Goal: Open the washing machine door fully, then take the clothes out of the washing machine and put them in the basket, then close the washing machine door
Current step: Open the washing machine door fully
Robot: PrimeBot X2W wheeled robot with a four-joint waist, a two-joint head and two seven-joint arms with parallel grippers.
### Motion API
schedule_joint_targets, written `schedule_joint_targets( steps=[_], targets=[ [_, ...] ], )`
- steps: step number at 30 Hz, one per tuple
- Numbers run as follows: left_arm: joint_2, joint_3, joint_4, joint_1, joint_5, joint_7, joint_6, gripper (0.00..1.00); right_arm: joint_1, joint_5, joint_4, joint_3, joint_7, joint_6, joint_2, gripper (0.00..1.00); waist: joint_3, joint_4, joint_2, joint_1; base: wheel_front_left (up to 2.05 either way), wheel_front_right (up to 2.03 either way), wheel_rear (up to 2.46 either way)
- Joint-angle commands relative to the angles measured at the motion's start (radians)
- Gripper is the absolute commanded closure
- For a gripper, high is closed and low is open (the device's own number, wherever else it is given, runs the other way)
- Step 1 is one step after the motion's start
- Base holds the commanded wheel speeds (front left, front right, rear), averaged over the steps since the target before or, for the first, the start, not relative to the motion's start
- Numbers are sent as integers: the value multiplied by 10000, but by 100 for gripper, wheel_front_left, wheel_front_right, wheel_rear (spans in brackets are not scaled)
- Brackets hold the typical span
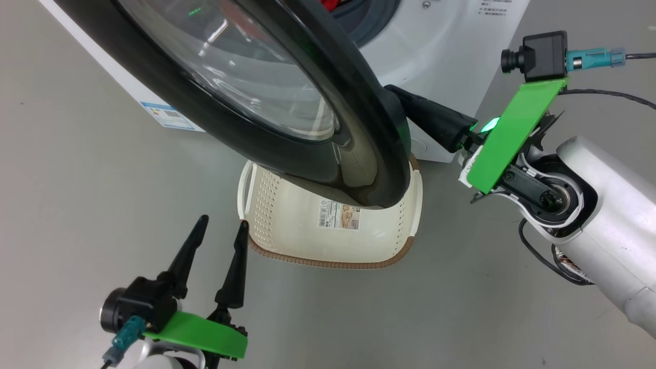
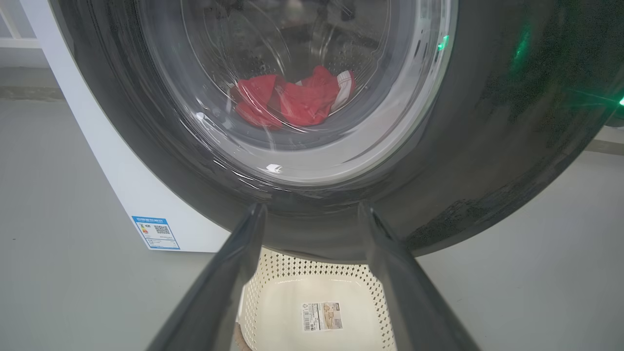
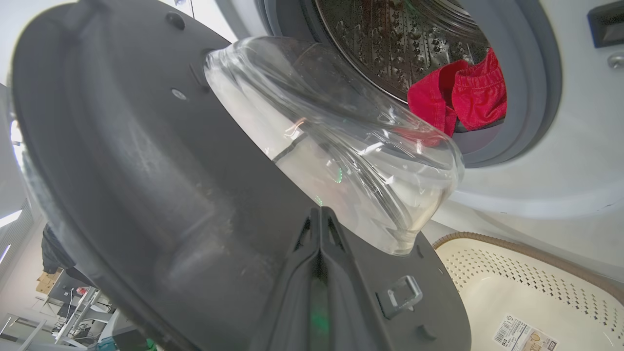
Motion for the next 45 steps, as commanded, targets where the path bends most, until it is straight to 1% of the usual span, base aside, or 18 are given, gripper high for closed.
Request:
schedule_joint_targets(
  steps=[1, 7, 8, 9, 10, 12, 14, 15, 16, 17, 24, 36, 38, 39, 44, 45],
  targets=[
    [175, 374, -258, 111, 99, -120, -55, 0, 323, 10, -269, 63, 6, 77, 192, 100, -11, -9, 0, 0, 0, 0, 0],
    [175, 405, -259, 131, 142, -120, -55, 0, 332, -189, -30, 36, -382, 77, 200, 99, -114, -38, 0, 0, 0, 0, 0],
    [175, 417, -253, 143, 146, -120, -55, 0, 364, -216, 16, 20, -494, 77, 189, 87, -147, -48, 0, 0, 0, 0, 0],
    [175, 429, -249, 161, 137, -120, -55, 0, 417, -229, 53, -5, -624, 77, 177, 85, -196, -61, 0, 0, 0, 0, 0],
    [175, 438, -246, 184, 129, -120, -55, 0, 479, -254, 86, -35, -775, 77, 153, 81, -233, -77, 0, 0, 0, 0, 0],
    [175, 438, -261, 219, 108, -120, -55, 0, 639, -310, 151, -90, -1113, 77, 95, 63, -307, -128, 0, 0, 0, 0, 0],
    [175, 440, -275, 267, 100, -120, -55, 0, 853, -297, 218, -107, -1361, 77, 31, 57, -387, -201, 0, 0, 0, 0, 0],
    [175, 457, -277, 289, 113, -120, -55, 0, 958, -286, 260, -111, -1466, 77, -5, 38, -415, -241, 0, 0, 0, 0, 0],
    [175, 457, -277, 289, 113, -120, -55, 0, 958, -286, 260, -111, -1466, 77, -5, 38, -415, -241, 0, 0, 0, 0, 0],
    [175, 486, -273, 312, 128, -120, -55, 0, 1065, -288, 310, -109, -1577, 77, -37, 0, -458, -289, 0, 0, 0, 0, 0],
    [175, 742, -278, 430, 232, -120, -55, 0, 1895, -255, 485, -71, -2328, 77, -275, 0, -644, -625, 0, 0, 0, 0, 0],
    [175, 1255, -366, 782, 402, -120, -56, 0, 3923, -100, 770, -71, -3697, 77, -455, 0, -964, -1296, 0, 0, 0, 0, 0],
    [175, 1310, -382, 842, 410, -120, -56, 0, 4267, -205, 839, -176, -3920, 77, -510, 0, -996, -1368, 0, 0, 0, 0, 0],
    [175, 1344, -391, 895, 408, -120, -56, 0, 4608, -459, 953, -256, -4076, 77, -570, 0, -1037, -1426, 0, 0, 0, 0, 0],
    [175, 1415, -421, 995, 401, -120, -56, 0, 5384, -1035, 1179, -581, -4204, 77, -553, 0, -1066, -1572, 0, 0, 0, 0, 0],
    [175, 1434, -426, 1007, 399, -120, -56, 0, 5498, -1152, 1205, -772, -4208, 77, -506, 0, -1062, -1608, 0, 0, 0, 0, 0]
  ],
)
